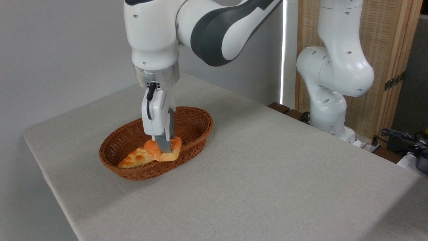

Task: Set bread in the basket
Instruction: 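Lift the orange bun and carry it over the basket, then lower the bun into the basket and open the gripper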

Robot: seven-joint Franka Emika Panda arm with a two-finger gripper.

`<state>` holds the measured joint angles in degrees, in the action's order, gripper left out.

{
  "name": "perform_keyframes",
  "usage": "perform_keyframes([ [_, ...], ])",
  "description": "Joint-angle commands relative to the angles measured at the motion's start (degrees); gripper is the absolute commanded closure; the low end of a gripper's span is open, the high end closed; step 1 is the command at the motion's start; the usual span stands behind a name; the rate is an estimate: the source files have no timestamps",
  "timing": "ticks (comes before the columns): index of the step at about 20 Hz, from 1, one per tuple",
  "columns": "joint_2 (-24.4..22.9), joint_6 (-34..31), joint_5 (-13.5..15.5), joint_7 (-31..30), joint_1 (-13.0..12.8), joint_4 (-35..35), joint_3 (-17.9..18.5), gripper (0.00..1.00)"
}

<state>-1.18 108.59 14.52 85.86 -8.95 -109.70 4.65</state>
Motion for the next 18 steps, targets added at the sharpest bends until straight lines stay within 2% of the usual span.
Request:
perform_keyframes([
  [1, 0.04, -1.19, 5.32, -9.19, -0.28, 1.07, -1.13, 0.5],
  [3, 0.21, -1.1, 6.74, -13.77, -0.36, 1.15, -2.01, 0.5],
  [5, 0.56, -1.19, 7.88, -15.63, -0.37, 1.15, -3.77, 0.5],
  [6, 0.74, -1.1, 8.24, -17.98, -0.37, 1.15, -4.12, 0.44],
  [7, 0.83, -1.1, 8.24, -19.22, -0.45, 1.15, -4.21, 0.33],
  [8, 1.26, -0.84, 8.24, -21.76, -0.45, 1.15, -5.0, 0.1],
  [10, 1.79, -0.49, 8.24, -26.06, -0.45, 1.15, -6.06, 0.0],
  [14, 2.67, -0.49, 8.33, -29.77, -0.45, 1.15, -7.11, 0.0],
  [18, 3.46, -0.48, 8.24, -30.84, -0.45, 1.15, -7.38, 0.0],
])
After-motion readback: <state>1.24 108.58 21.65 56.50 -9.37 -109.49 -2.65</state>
